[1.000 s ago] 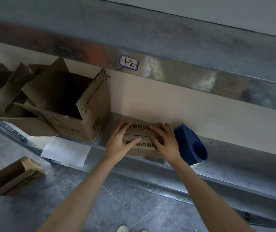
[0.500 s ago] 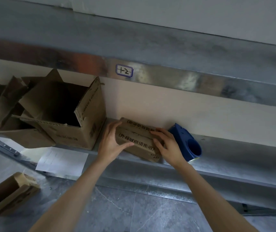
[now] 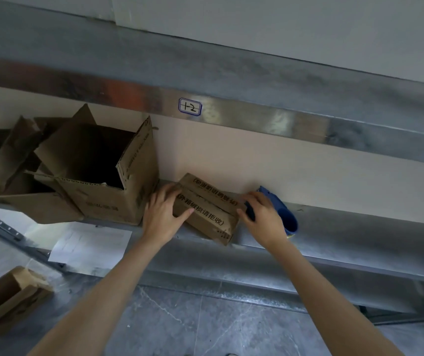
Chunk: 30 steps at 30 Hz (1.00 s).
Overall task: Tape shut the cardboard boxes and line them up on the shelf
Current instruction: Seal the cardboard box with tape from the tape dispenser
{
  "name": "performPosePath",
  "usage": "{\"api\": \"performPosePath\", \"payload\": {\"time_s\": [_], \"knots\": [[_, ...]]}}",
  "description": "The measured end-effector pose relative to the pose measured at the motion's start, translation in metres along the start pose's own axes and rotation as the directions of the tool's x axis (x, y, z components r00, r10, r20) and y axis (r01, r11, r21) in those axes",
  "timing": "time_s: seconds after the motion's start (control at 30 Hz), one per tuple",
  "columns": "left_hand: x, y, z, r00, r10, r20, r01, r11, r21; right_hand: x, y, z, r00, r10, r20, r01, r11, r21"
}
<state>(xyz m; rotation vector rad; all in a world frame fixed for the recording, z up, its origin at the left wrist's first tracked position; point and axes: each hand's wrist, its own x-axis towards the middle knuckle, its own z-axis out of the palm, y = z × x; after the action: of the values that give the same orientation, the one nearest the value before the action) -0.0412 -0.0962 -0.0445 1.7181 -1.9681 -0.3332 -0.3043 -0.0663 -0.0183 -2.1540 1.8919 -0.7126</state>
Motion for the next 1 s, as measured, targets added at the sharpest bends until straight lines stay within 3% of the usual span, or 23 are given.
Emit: {"api": "performPosePath", "payload": {"time_s": [0.07, 0.2, 0.33, 0.67, 0.87, 1.0], "knots": [[-0.002, 0.003, -0.003, 1.000, -0.015, -0.003, 0.015, 0.999, 0.047, -0.001, 0.011, -0.008, 0.998, 0.061, -0.030, -0.063, 0.994, -0.088], [-0.009, 0.009, -0.006, 1.000, -0.029, 0.008, 0.027, 0.977, 0.210, -0.007, 0.036, -0.016, 0.971, 0.228, 0.076, -0.188, 0.917, -0.351], [-0.015, 0.019, -0.005, 0.998, -0.062, 0.009, 0.057, 0.959, 0.279, -0.016, 0.055, -0.015, 0.939, 0.287, 0.188, -0.186, 0.887, -0.424], [-0.036, 0.053, 0.010, 0.988, -0.153, 0.008, 0.144, 0.946, 0.292, -0.013, 0.076, -0.015, 0.873, 0.215, 0.437, -0.223, 0.974, -0.033], [-0.042, 0.074, 0.018, 0.983, -0.186, -0.007, 0.180, 0.942, 0.284, 0.004, 0.078, -0.027, 0.830, 0.174, 0.530, -0.257, 0.962, 0.088], [-0.042, 0.080, 0.019, 0.983, -0.185, -0.013, 0.181, 0.942, 0.282, 0.005, 0.079, -0.028, 0.835, 0.190, 0.516, -0.249, 0.967, 0.047]]}}
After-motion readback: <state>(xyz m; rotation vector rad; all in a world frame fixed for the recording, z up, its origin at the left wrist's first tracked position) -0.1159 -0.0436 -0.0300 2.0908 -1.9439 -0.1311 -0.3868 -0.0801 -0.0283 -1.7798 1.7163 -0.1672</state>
